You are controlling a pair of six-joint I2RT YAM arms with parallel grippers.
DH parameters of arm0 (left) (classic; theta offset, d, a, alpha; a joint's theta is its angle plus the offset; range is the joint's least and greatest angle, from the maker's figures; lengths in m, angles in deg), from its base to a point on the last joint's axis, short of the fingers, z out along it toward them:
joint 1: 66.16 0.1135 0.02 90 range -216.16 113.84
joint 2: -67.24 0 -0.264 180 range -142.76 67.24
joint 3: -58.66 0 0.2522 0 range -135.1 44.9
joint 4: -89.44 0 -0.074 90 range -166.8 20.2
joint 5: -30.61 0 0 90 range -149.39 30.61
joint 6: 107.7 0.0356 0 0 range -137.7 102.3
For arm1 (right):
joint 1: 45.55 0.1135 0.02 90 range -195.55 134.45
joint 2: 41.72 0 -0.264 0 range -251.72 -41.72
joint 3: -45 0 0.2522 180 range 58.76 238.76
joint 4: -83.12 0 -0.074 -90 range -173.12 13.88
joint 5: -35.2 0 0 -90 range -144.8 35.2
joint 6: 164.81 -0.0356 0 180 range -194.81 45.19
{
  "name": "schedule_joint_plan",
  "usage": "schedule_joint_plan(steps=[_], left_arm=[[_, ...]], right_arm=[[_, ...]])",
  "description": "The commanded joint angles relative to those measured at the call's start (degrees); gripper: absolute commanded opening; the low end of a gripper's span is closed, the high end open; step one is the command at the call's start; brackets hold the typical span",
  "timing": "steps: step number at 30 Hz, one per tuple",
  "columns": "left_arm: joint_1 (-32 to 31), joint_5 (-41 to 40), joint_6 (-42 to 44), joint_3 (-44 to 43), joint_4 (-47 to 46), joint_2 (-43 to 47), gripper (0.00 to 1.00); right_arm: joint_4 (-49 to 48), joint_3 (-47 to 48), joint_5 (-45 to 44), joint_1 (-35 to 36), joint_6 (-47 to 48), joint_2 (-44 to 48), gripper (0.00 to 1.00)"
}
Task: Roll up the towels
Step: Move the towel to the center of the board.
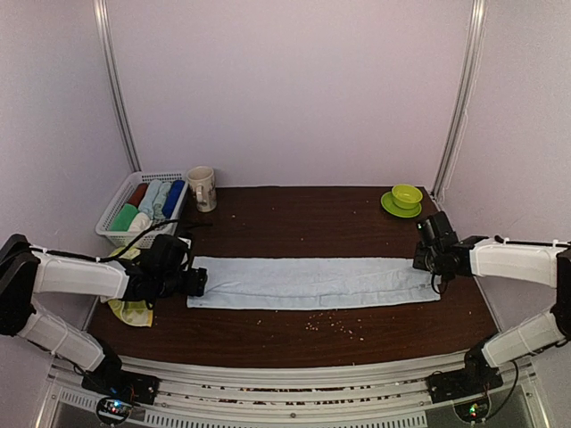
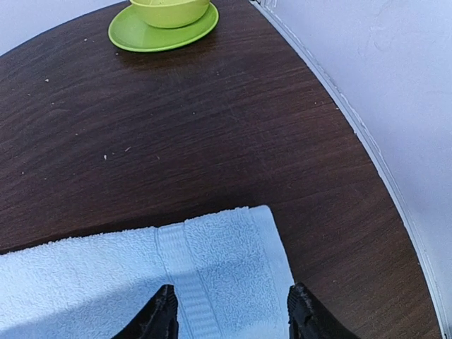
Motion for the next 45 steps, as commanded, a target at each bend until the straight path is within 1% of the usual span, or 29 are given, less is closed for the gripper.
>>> schedule_joint_plan(steps=[1, 6, 10, 14, 16, 20, 24, 26, 29, 30, 32, 35, 40, 45], left_arm=[[-0.1, 1.2, -0.2, 0.4, 1.6, 0.0, 0.81], [0.0, 0.6, -1.6, -1.1, 5.4, -0.8, 0.85], [0.5, 0.6, -3.2, -1.3, 8.1, -2.0, 0.85], [0.7, 1.3, -4.7, -0.8, 8.8, -1.1, 0.84], [0.9, 1.3, -5.2, -0.7, 9.4, -0.7, 0.82], [1.8, 0.9, -5.9, -1.2, 11.5, 0.2, 0.81], [3.2, 0.1, -6.5, -1.2, 13.2, 2.0, 0.81], [3.7, -0.4, -6.6, -1.3, 14.1, 3.2, 0.82], [4.0, -1.2, -6.4, -1.8, 15.6, 4.4, 0.88], [4.0, -1.4, -6.3, -2.1, 16.0, 4.8, 0.88], [4.1, -0.9, -6.1, -2.1, 16.1, 5.5, 0.89], [4.1, 1.4, -5.7, -1.8, 15.4, 6.0, 0.92], [4.1, 3.4, -6.6, -0.7, 13.8, 4.1, 0.92], [4.1, 4.8, -8.0, 0.5, 12.2, 3.0, 0.88]], right_arm=[[0.0, -2.7, 1.6, 0.4, 0.2, 5.3, 0.50], [3.0, -4.9, 0.5, 0.4, -0.1, 12.9, 0.41], [4.2, -6.0, -0.7, 0.3, 0.0, 16.4, 0.40], [4.5, -6.8, -0.5, 0.2, -0.5, 16.1, 0.40], [3.8, -7.4, 0.7, 0.3, -1.1, 15.8, 0.42], [1.0, -8.7, 4.4, 0.2, -2.9, 15.8, 0.48], [-0.2, -9.0, 5.7, 0.2, -4.0, 15.5, 0.52], [-0.3, -9.0, 5.9, 0.1, -4.1, 15.1, 0.56], [-0.6, -9.2, 6.4, -0.3, -4.1, 14.7, 0.61], [-0.9, -9.3, 6.6, -0.6, -4.2, 14.7, 0.63], [-1.6, -9.7, 7.8, -1.4, -4.5, 14.7, 0.66], [-2.9, -10.5, 10.6, -2.3, -5.2, 14.7, 0.67], [-5.2, -12.6, 14.9, -2.4, -6.1, 14.6, 0.67], [-6.3, -13.9, 15.3, -3.4, -6.9, 13.9, 0.67]])
